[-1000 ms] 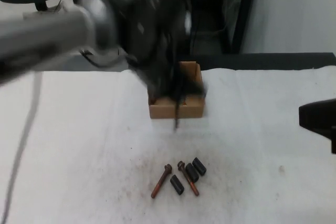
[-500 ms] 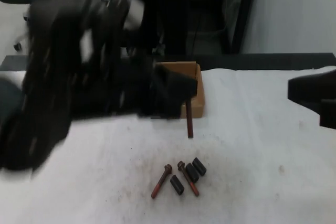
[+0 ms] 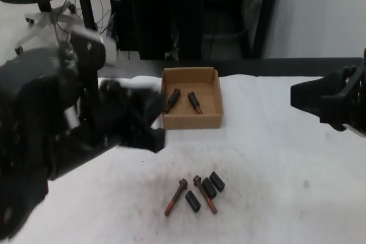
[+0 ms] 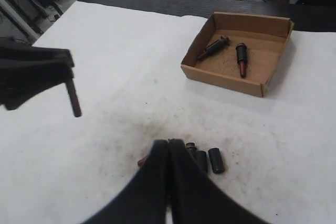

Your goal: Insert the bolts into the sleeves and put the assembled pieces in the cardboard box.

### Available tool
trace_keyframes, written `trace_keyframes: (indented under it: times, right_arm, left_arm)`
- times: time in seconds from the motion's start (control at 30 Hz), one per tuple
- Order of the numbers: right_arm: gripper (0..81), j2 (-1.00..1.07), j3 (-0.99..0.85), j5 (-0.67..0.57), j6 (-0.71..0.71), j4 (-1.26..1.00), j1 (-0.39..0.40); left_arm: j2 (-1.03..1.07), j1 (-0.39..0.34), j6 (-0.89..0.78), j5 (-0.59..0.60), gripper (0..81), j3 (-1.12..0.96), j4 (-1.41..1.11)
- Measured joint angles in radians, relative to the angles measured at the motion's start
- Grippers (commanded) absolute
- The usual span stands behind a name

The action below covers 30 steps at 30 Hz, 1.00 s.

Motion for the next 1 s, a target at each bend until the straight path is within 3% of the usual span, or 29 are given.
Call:
trace_keyframes:
  times: [0.07, 0.17, 0.43, 0.6, 0.9, 1.0]
  right_arm:
    - [0.4, 0.000, 0.000, -0.002, 0.000, -0.002, 0.000]
    - [0.4, 0.000, 0.000, -0.003, 0.000, -0.003, 0.000]
    - [0.4, 0.000, 0.000, -0.010, 0.000, -0.005, 0.000]
    - [0.4, 0.000, 0.000, -0.010, 0.000, -0.006, 0.000]
    - [0.4, 0.000, 0.000, -0.013, 0.000, -0.006, 0.000]
    - [0.4, 0.000, 0.000, -0.013, 0.000, -0.006, 0.000]
  left_arm:
    - [0.039, 0.031, -0.012, -0.007, 0.0, -0.057, 0.253]
    - [0.251, 0.094, -0.021, 0.077, 0.0, -0.219, 0.540]
    - [0.633, 0.098, -0.004, 0.136, 0.0, -0.607, 0.869]
    - [0.817, 0.098, 0.066, 0.139, 0.0, -0.766, 1.032]
    - [0.883, 0.098, 0.185, 0.046, 0.3, -0.853, 1.093]
    - [0.883, 0.098, 0.242, 0.040, 11.3, -0.853, 1.084]
